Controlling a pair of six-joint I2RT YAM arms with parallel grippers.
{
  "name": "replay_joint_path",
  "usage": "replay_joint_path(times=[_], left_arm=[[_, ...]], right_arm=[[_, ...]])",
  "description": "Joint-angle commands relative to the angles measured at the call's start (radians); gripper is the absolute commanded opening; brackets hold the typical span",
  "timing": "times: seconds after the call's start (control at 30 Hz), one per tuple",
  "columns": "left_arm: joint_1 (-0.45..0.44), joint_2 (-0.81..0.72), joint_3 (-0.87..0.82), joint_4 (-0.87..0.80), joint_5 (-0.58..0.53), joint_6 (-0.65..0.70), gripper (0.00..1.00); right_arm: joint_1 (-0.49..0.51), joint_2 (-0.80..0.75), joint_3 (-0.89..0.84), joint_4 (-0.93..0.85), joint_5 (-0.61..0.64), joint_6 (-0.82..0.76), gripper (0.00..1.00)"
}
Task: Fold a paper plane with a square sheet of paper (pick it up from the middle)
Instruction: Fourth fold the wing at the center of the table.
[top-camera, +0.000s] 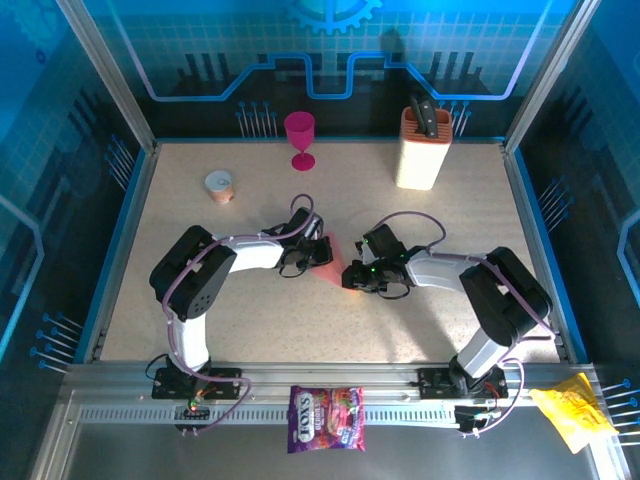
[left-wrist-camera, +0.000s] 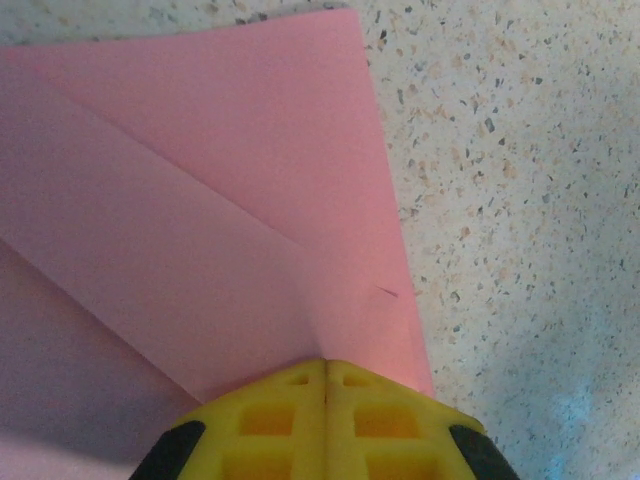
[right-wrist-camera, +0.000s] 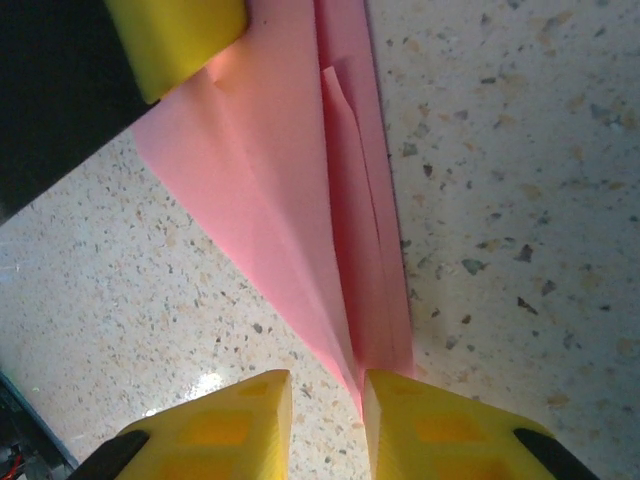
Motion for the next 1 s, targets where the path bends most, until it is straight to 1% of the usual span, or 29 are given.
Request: replay_joint_path(times=[0.0, 0.4, 0.63, 0.77, 0.97], left_arm=[[-0.001, 0.047, -0.035, -0.052, 0.019, 0.024, 0.00], [0.001, 0.049, -0.034, -0.049, 0.023, 0.024, 0.00], [0.001, 0.054, -0.033, -0.055, 0.020, 0.026, 0.00], [0.002, 0.054, -0.037, -0.054, 0.020, 0.026, 0.00], [0.002, 0.054, -0.043, -0.049, 0.022, 0.023, 0.00]], right_arm=[[0.004, 0.023, 0.005, 0.018, 0.012, 0.016, 0.26], [-0.068, -0.094, -0.110, 0.026, 0.022, 0.000, 0.26], [-0.065, -0.024, -0.074, 0.055, -0.015, 0.001, 0.25], [-0.044, 0.014, -0.041, 0.067, -0.034, 0.007, 0.24], [-0.006, 0.007, -0.019, 0.065, -0.027, 0.022, 0.20]])
